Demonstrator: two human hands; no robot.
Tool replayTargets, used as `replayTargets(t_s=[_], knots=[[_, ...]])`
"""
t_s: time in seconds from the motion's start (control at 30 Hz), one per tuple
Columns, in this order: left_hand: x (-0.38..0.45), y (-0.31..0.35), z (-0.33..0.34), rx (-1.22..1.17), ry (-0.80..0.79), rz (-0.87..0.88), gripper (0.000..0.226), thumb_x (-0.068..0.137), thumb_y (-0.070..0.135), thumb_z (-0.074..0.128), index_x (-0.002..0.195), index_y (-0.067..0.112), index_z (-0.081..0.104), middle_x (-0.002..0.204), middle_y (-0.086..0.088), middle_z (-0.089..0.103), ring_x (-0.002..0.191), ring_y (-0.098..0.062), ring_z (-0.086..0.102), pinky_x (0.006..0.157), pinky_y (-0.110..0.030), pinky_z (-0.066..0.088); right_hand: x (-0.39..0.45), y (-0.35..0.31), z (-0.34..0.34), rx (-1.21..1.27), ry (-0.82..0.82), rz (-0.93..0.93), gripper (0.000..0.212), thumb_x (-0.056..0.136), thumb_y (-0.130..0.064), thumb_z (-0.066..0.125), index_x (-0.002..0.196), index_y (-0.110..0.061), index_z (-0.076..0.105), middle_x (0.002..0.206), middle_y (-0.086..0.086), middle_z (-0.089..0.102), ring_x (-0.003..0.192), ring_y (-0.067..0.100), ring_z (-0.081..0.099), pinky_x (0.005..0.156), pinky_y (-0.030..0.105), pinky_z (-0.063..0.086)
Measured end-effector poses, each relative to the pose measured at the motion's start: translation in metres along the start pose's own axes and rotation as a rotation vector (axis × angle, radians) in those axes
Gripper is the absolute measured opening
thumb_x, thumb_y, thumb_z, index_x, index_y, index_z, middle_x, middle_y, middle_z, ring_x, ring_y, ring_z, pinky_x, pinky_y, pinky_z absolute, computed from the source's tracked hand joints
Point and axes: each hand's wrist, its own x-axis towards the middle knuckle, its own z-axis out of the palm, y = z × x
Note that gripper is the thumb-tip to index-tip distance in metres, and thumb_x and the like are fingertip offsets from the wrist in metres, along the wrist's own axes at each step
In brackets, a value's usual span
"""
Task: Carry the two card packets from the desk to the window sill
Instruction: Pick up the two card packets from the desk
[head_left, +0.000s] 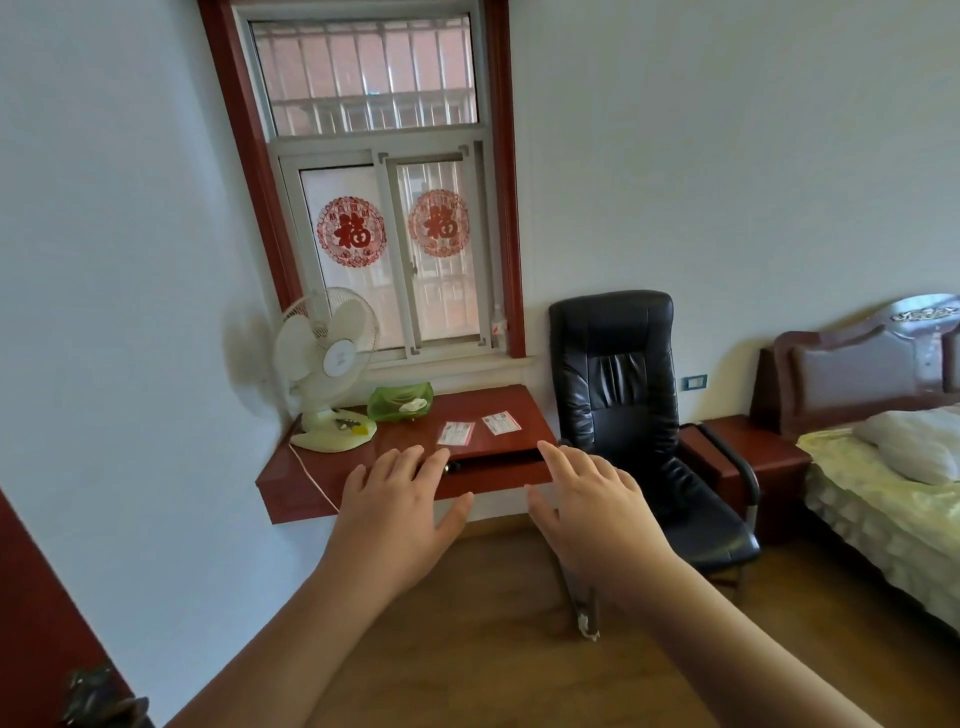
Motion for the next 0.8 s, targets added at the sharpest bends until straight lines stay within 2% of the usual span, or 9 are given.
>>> replayTargets(t_s=[0.2,0.37,0.63,0.8], knots=[[0.043,-0.022,0.034,-0.023,-0.053,-0.004,0.070,0.094,0.066,0.020,0.154,0.031,0.020,0.162,0.000,0.032,0.150,-0.020,0.025,0.120,-0.049,0.022,0.049,0.000,0.031,-0.022,-0.036,-0.009,0.063,0.102,-0.054,0.030,0.157,-0.025,0.022,0.163,-0.002,0.035,0.149,0.021,0.031,0.121,0.043,0.026],[0.086,-0.047,0.051,-0.066,-0.057,0.013,0.079,0.087,0.071,0.014,0.154,0.030,0.019,0.163,-0.001,0.030,0.150,-0.023,0.024,0.120,-0.051,0.022,0.109,-0.011,0.060,-0.042,-0.059,-0.010,0.066,0.100,-0.058,0.030,0.156,-0.026,0.022,0.161,-0.002,0.037,0.149,0.021,0.033,0.120,0.043,0.027],[0.175,-0.093,0.079,-0.083,-0.069,0.030,0.072,0.094,0.068,0.023,0.154,0.028,0.022,0.163,-0.003,0.030,0.150,-0.025,0.023,0.121,-0.052,0.023,0.199,-0.018,0.088,-0.073,-0.024,0.007,0.066,0.099,-0.060,0.032,0.156,-0.027,0.024,0.161,-0.005,0.038,0.148,0.019,0.034,0.121,0.042,0.026],[0.220,-0.095,0.104,-0.061,-0.034,0.064,0.070,0.096,0.065,0.025,0.154,0.027,0.019,0.163,-0.004,0.031,0.150,-0.026,0.024,0.121,-0.052,0.022,0.245,0.002,0.106,-0.087,-0.041,0.038,0.066,0.100,-0.058,0.034,0.156,-0.027,0.023,0.159,-0.004,0.039,0.148,0.020,0.034,0.121,0.042,0.026]])
